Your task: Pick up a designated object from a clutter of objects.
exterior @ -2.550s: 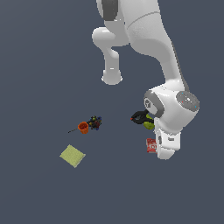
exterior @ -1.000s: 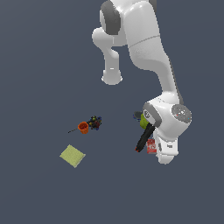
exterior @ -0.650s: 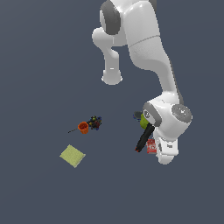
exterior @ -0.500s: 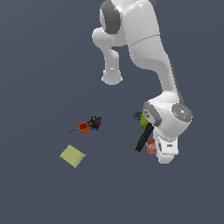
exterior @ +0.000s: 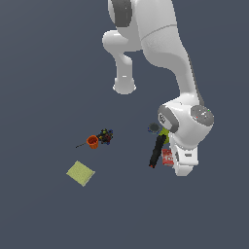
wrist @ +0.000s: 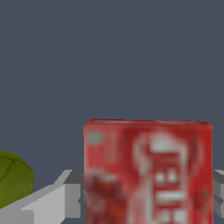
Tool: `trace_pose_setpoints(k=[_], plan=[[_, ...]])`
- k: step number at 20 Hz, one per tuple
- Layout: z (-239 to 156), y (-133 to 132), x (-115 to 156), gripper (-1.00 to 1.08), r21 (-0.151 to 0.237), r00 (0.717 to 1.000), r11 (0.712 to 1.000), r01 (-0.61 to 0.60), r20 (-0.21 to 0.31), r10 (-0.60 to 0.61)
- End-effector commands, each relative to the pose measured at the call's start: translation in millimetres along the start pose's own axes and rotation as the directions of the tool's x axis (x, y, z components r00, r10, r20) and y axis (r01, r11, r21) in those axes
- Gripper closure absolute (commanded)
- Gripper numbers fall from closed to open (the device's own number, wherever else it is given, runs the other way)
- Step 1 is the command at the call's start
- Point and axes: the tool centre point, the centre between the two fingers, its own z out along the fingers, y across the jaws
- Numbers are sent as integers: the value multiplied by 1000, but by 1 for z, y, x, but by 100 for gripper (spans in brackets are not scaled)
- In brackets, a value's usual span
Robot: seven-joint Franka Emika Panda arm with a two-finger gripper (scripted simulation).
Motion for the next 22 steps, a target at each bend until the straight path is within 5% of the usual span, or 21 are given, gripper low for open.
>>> trace_pose_setpoints(k=[1,22], plan=[[-13,-6,-4,108,0,1000,1000,0,1,0],[-172,-80,-54,108,5,1000,1000,1,5,-1]])
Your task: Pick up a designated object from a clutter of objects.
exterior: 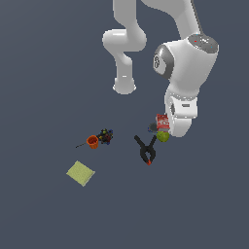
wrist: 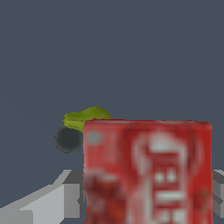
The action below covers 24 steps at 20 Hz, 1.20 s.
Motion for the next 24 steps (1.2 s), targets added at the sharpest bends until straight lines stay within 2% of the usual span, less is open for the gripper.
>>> trace_pose_setpoints(k=[1,15,24], plan=[[-20,-10,-6,108,1,1000,1000,0,-1,0],[-142,-61,-41,108,6,1000,1000,2,-5,-2],[-198,-83,-58,108,8,1000,1000,1,-4,0]])
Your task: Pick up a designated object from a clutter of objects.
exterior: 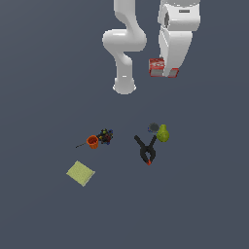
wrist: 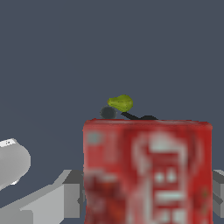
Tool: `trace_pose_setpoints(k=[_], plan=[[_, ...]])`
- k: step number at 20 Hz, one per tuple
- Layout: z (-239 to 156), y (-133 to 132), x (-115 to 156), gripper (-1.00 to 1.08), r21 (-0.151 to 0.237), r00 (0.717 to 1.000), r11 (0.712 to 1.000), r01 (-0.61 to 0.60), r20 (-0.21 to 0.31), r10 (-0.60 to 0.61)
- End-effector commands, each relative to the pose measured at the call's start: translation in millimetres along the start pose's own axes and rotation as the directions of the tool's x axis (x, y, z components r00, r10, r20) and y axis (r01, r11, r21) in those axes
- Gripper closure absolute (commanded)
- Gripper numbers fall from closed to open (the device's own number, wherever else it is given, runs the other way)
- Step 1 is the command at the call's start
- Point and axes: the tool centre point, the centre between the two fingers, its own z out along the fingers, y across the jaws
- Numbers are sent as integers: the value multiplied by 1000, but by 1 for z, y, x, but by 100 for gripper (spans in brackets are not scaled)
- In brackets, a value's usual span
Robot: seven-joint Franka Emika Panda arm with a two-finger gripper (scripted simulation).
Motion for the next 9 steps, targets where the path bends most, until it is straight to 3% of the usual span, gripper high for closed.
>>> trace_pose_setpoints(k=[1,9], plan=[[-12,-5,-4,108,2,1000,1000,0,1,0],[-27,-9,-8,108,2,1000,1000,-1,2,1]])
